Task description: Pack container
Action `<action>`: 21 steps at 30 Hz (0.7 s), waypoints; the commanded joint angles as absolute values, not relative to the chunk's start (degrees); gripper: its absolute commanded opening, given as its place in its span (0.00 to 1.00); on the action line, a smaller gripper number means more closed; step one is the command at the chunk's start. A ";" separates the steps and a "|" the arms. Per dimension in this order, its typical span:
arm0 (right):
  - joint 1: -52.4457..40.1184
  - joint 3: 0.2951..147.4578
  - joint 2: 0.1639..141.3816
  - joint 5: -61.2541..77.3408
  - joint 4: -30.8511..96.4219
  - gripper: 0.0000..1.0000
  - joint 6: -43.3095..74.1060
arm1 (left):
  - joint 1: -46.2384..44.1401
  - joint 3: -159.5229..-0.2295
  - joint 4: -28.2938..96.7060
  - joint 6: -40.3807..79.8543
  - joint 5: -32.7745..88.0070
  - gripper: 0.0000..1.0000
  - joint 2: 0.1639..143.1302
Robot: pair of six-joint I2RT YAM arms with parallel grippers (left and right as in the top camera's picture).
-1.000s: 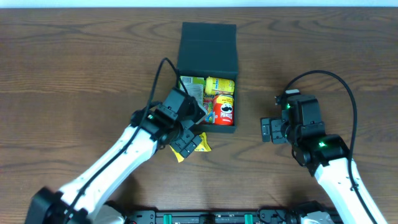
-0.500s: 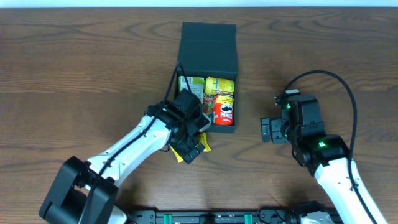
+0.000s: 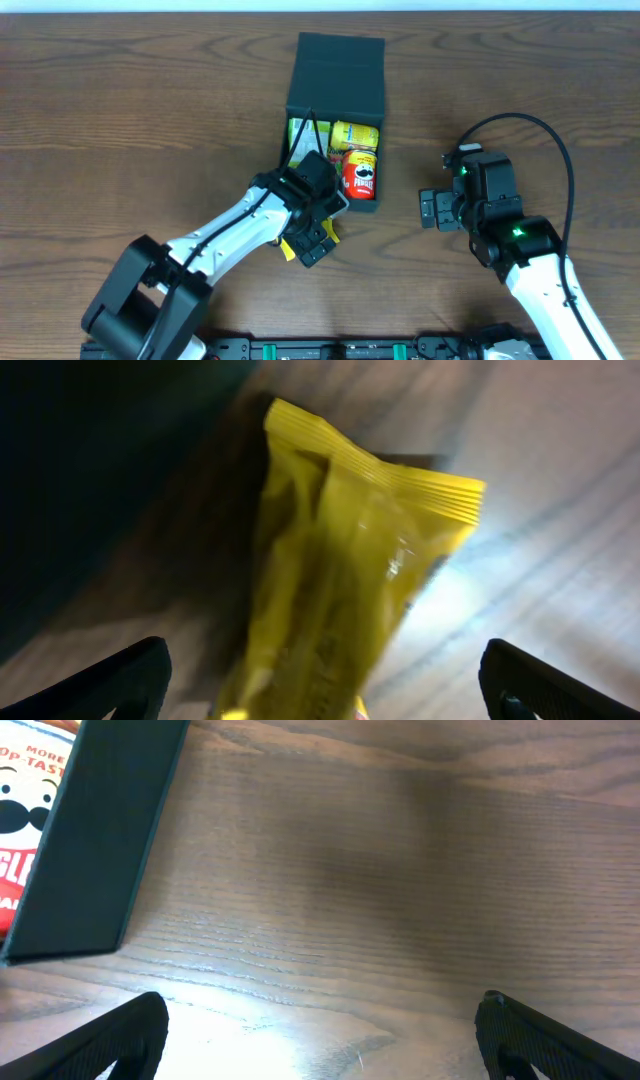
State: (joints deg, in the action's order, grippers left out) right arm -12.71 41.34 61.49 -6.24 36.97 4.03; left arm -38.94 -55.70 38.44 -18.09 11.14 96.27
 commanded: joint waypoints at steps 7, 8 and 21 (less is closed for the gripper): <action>-12.40 41.15 61.52 -6.83 36.91 0.99 3.57 | -38.81 -56.29 37.43 -19.07 7.09 1.00 99.55; -12.40 41.15 61.52 -6.85 36.91 0.99 3.57 | -38.83 -56.29 37.41 -19.07 7.07 1.00 99.63; -12.40 41.15 61.52 -6.85 36.91 0.99 3.57 | -38.83 -56.31 37.17 -18.17 7.11 0.68 99.63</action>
